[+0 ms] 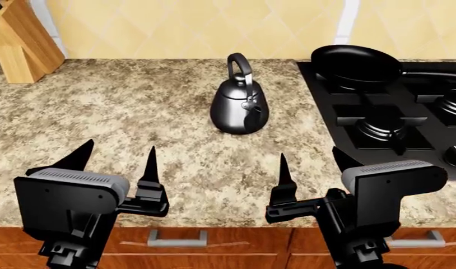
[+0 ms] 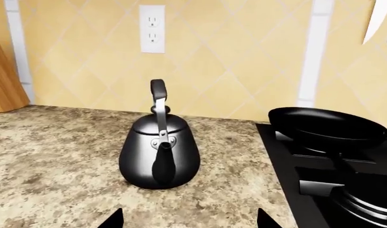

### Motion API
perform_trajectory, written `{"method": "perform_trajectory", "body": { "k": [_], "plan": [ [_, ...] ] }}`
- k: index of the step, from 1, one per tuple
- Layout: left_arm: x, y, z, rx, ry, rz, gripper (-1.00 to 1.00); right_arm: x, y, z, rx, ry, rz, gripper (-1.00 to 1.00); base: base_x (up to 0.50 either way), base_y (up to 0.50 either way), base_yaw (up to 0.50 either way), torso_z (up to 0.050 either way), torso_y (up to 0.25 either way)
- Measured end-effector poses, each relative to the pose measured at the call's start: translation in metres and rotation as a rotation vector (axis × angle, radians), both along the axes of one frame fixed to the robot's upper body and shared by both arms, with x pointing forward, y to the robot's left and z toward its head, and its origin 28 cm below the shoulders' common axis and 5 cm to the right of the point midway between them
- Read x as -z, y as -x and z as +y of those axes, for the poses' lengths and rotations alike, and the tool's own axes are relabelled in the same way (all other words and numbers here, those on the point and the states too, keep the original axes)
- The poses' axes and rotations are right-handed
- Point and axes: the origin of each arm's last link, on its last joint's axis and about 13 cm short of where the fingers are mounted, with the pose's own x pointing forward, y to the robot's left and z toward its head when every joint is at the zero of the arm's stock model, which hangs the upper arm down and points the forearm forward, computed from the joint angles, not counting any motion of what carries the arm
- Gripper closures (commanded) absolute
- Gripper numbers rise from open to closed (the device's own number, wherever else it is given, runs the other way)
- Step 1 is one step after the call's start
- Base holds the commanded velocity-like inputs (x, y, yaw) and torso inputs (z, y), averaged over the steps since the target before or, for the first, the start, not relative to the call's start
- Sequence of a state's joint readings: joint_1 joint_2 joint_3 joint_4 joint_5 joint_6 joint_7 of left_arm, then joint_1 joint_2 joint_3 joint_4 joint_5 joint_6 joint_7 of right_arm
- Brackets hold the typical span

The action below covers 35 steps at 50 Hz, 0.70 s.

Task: Pick the kettle from the counter and place it on a stove burner. Then turn the burner on.

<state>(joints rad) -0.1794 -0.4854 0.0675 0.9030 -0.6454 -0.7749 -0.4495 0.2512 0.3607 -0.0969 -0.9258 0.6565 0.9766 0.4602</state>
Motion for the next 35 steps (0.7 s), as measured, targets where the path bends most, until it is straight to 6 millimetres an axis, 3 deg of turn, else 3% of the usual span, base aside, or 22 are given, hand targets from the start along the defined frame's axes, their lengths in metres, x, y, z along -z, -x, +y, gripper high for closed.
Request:
{"method": "perform_trajectory", "body": {
  "k": [24,35],
  "plan": [
    [-0.0004,-0.0007,0.0001,-0.002,0.000,0.003,-1.00,-0.0015,0.0005,-0.0004,0.004,0.007,-0.007,-1.00,0.28,0.00,0.00,0.000,0.000],
    [0.0000,-0.0009,0.0003,-0.007,0.001,0.005,-1.00,-0.0015,-0.0004,-0.0006,0.002,0.014,-0.015,-1.00,0.03,0.00,0.00,0.000,0.000]
  ]
}}
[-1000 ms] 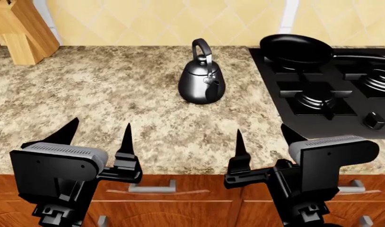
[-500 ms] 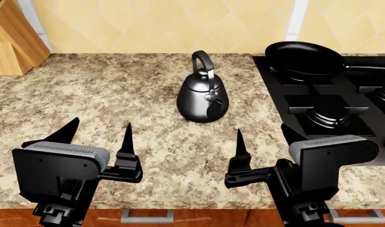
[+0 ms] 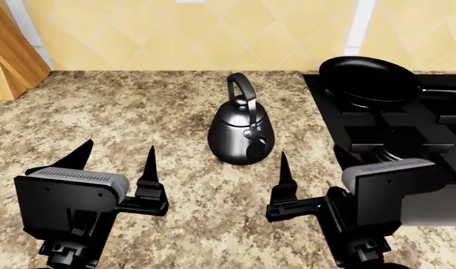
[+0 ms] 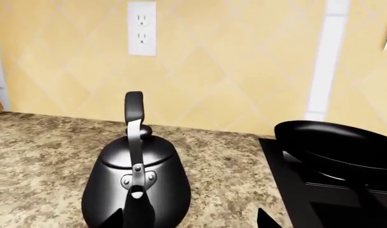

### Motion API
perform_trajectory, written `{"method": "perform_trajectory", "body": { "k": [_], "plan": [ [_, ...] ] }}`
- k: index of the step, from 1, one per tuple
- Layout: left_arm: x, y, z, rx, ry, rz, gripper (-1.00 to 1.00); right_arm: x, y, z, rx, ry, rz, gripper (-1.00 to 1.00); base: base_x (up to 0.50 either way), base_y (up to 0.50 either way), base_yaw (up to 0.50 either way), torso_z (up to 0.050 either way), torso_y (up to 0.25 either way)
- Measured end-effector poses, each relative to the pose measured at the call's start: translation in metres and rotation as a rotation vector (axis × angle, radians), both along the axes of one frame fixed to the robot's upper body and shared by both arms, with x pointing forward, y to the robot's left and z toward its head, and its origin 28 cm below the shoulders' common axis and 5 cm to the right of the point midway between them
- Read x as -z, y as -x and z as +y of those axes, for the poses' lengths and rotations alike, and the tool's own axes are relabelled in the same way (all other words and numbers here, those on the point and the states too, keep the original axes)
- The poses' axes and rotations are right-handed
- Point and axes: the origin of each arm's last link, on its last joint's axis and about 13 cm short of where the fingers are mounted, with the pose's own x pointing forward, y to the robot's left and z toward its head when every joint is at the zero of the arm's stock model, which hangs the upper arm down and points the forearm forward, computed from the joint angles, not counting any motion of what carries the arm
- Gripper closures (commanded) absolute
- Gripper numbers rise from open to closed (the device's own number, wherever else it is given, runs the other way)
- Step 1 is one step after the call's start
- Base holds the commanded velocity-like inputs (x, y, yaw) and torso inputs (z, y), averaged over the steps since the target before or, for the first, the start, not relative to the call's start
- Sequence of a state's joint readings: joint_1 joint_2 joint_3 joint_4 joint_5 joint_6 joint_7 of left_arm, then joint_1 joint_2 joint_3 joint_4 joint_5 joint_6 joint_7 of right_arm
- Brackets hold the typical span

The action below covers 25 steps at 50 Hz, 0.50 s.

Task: Pick the kettle from the counter and place it on a stove burner. Then turn the burner on.

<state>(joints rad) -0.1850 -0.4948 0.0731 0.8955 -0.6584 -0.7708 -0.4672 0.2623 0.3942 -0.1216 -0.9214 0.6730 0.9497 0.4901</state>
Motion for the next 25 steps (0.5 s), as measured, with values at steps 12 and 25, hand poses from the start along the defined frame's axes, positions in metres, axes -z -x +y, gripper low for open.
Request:
{"method": "perform_trajectory", "body": {
  "k": [12,25],
  "plan": [
    [0.002,0.000,0.000,-0.001,0.004,0.005,-1.00,-0.016,-0.016,-0.004,-0.066,-0.029,0.011,-1.00,0.00,0.00,0.00,0.000,0.000],
    [0.003,-0.002,0.000,0.007,0.006,0.008,-1.00,-0.054,-0.052,-0.011,-0.207,-0.033,0.101,-1.00,0.00,0.00,0.00,0.000,0.000]
  ]
}}
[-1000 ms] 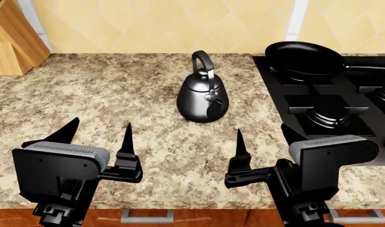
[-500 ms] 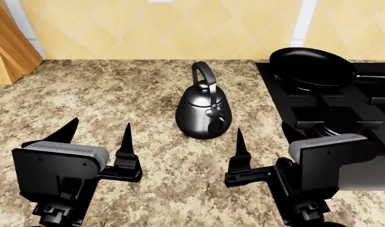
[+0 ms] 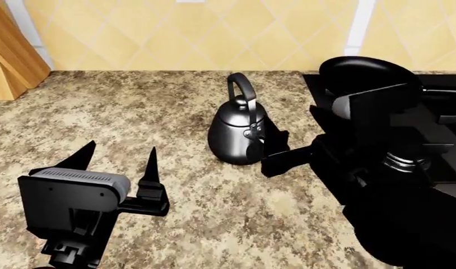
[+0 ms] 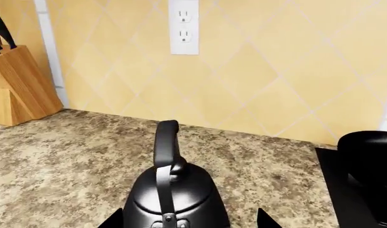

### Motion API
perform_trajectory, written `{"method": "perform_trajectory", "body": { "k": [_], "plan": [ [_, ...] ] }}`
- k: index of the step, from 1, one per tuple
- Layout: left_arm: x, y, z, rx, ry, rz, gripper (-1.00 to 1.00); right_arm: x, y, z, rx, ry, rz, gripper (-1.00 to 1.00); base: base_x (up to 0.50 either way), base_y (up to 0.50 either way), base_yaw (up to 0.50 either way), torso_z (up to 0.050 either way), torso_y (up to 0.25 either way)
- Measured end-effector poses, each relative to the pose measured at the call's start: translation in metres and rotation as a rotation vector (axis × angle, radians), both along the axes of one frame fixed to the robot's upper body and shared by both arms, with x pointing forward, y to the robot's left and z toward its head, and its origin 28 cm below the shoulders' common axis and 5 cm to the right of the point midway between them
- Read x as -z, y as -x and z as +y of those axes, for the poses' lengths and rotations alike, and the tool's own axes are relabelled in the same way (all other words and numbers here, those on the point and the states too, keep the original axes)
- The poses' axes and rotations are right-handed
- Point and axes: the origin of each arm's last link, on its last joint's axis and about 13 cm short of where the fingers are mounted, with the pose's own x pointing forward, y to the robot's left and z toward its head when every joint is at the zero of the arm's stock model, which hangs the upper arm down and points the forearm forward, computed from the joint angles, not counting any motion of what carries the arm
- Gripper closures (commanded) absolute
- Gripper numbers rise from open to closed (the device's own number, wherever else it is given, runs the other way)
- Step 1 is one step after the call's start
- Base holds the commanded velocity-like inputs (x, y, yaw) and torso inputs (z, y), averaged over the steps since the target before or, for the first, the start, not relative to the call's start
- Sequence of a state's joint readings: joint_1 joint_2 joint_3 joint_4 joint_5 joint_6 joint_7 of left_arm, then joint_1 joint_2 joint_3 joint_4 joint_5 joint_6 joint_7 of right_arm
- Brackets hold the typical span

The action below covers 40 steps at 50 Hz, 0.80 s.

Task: Pick the kettle from the counter and place it on a stove burner. Then turn the burner on.

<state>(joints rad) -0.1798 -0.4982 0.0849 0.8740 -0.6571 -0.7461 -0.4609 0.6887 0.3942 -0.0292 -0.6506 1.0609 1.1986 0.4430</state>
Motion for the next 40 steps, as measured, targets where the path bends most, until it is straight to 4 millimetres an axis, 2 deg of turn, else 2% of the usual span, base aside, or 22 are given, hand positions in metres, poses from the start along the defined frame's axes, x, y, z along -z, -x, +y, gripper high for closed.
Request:
{"method": "perform_trajectory", "body": {
  "k": [7,19,40],
  "plan": [
    [-0.001,0.000,0.000,0.002,-0.001,-0.001,-1.00,-0.016,-0.019,-0.001,-0.036,0.006,0.034,-1.00,0.00,0.00,0.00,0.000,0.000],
    [-0.002,0.001,0.000,0.001,-0.003,-0.004,-1.00,-0.031,-0.046,0.004,-0.081,0.026,0.075,-1.00,0.00,0.00,0.00,0.000,0.000],
    [0.001,0.002,-0.001,0.001,-0.004,0.003,-1.00,-0.033,-0.084,0.025,-0.153,0.106,0.115,-1.00,0.00,0.00,0.00,0.000,0.000]
  ]
}}
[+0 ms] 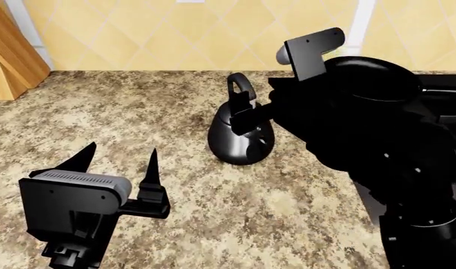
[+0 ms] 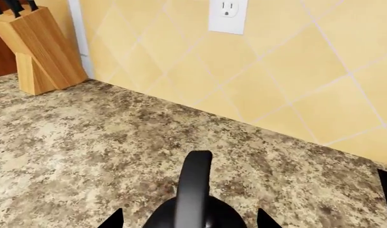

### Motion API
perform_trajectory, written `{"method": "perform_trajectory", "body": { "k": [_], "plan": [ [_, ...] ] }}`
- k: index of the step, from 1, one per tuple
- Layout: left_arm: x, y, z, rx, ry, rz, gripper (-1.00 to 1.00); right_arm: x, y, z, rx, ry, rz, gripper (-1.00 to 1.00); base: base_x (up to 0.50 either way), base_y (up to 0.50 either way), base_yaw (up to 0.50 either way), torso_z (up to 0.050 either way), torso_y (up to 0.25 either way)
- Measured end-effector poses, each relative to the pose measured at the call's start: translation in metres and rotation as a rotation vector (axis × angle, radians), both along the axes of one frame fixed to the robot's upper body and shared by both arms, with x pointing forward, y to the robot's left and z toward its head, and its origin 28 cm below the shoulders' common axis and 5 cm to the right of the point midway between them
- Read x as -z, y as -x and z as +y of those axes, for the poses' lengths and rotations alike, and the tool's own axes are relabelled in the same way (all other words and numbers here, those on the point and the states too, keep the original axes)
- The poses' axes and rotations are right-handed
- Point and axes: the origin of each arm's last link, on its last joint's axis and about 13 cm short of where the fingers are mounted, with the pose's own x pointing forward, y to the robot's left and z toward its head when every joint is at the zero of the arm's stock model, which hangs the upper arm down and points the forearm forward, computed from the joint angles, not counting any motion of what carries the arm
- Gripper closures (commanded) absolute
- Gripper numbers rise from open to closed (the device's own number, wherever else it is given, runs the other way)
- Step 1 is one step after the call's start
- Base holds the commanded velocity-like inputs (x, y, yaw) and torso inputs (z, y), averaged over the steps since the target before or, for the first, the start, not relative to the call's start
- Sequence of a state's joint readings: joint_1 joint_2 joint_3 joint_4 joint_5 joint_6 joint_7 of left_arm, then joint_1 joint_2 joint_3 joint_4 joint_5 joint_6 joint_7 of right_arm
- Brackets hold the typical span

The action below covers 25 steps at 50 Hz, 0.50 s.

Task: Pick the kettle from the counter and place it on a stove burner. Then turn the burner on.

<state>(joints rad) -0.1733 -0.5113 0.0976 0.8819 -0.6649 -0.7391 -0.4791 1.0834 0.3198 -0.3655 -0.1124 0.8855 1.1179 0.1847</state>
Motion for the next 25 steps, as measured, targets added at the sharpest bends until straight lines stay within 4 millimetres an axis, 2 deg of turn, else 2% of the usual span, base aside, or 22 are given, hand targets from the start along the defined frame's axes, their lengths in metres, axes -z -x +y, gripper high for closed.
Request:
{"method": "perform_trajectory", "body": {
  "k": [25],
  "plan": [
    [0.004,-0.001,0.001,-0.002,0.001,0.010,-1.00,0.014,-0.027,0.010,0.020,0.005,0.030,-1.00,0.00,0.00,0.00,0.000,0.000]
  ]
}}
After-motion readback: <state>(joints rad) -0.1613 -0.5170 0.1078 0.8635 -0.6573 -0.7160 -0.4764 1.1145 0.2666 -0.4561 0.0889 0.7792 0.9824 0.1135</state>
